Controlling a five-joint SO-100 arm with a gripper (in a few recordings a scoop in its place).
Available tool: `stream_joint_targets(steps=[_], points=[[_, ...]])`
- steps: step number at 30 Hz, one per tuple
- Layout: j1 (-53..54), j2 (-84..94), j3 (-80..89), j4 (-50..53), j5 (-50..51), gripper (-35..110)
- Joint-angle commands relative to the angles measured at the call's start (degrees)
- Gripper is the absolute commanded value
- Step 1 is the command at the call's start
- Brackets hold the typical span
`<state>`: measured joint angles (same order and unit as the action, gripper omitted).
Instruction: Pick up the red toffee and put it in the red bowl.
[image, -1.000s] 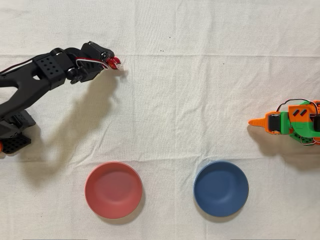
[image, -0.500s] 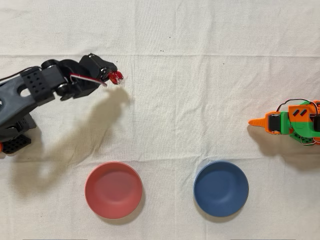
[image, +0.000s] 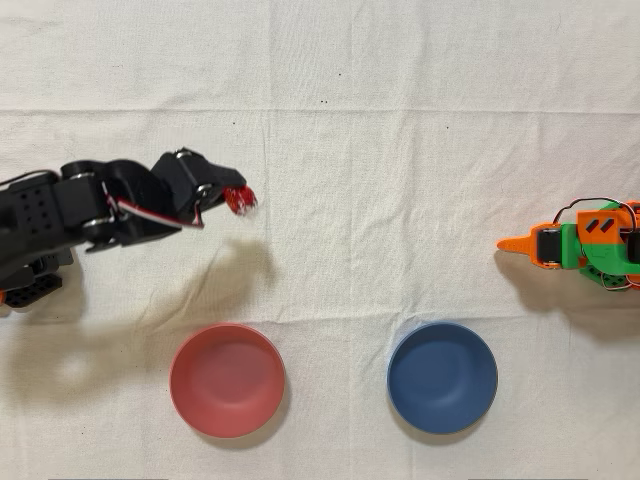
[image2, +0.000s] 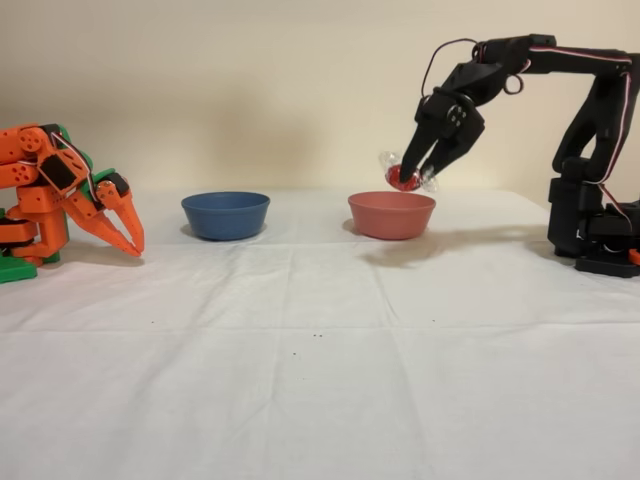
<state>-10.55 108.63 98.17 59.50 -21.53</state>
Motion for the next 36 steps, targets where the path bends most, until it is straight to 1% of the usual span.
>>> stream_joint_targets(steps=[1, 15, 24, 36], points=[[4.22, 5.45, -5.98, 2.11, -1.85, 5], [20.83, 10.46, -5.62, 4.31, -6.59, 6], [29.97, 12.74, -3.34, 2.9, -9.32, 5], [39.11, 7.03, -2.46, -2.64, -11.51, 5]])
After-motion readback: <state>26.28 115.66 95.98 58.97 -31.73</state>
